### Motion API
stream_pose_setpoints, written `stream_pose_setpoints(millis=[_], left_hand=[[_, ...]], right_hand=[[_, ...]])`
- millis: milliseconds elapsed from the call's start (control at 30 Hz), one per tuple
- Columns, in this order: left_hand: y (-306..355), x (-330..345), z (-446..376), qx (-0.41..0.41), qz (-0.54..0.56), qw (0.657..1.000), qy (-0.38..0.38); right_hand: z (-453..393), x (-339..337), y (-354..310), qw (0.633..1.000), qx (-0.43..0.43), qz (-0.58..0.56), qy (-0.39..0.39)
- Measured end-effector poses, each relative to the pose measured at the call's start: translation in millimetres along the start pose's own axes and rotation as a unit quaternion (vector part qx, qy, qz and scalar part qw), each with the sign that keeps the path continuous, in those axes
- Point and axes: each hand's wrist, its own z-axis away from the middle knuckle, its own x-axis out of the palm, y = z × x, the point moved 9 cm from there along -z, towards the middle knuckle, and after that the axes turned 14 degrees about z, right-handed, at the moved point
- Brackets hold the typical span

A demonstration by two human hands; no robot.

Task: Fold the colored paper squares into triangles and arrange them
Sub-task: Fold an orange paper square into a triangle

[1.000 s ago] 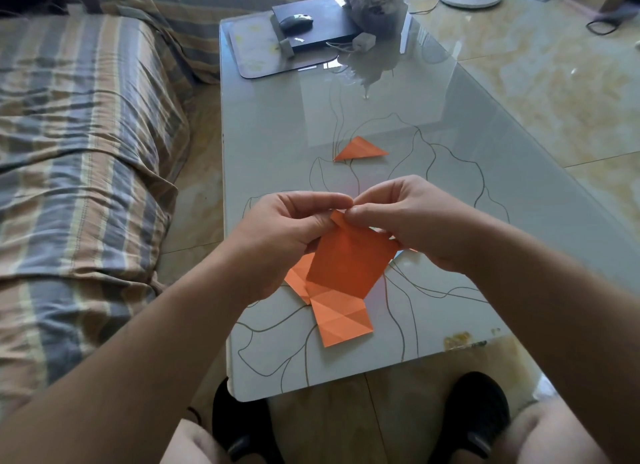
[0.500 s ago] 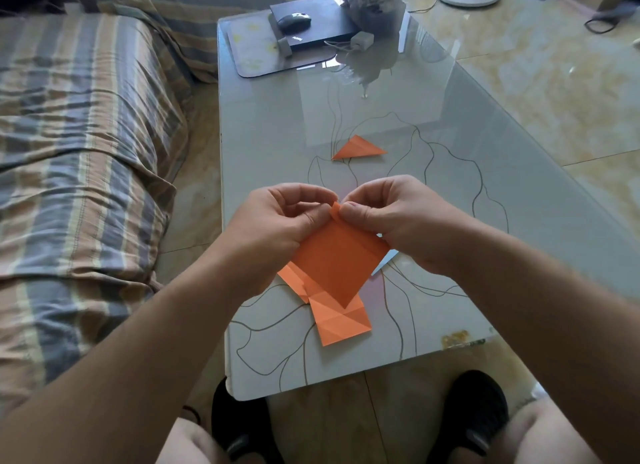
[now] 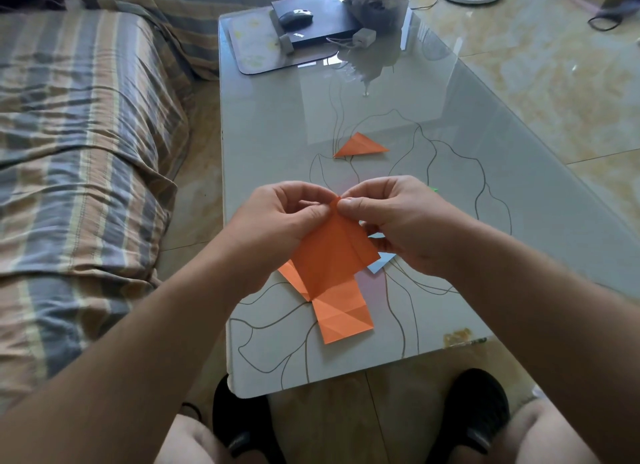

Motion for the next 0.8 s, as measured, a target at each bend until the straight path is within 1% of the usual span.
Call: stream_pose_setpoints(millis=[133,333,433,533,667,800], left_hand=[[2.2,1.2,-0.1,-0.008,0.052,0.999,-0.007],[3.1,3.0,1.0,0.007,0.045,0.999,-0.001],[3.2,3.2,0.6,0.015,0.040,0.999,0.010],[-0.9,4.5,0.9,-0.007,0.062,0.998,0.015],[-5.7,6.5,0.7,-0.034,0.095,0.995,0.004],[-8.2,7.1,0.2,-0.037,0.101,0.994,0.004]], right_hand=[[2.1,1.8,2.3,0.999,0.020,-0.039,-0.022],[0.7,0.9,6.3,0.999,0.031,-0.044,-0.004],[0.2,-4.8,1.9,1.000,-0.005,0.001,0.030],[1.8,-8.2,-4.7,0.996,-0.048,0.048,0.058],[2.8,-11.0,-7.8,0.992,-0.069,0.073,0.081],[4.5,-15.7,-9.0,0.982,-0.079,0.127,0.117]])
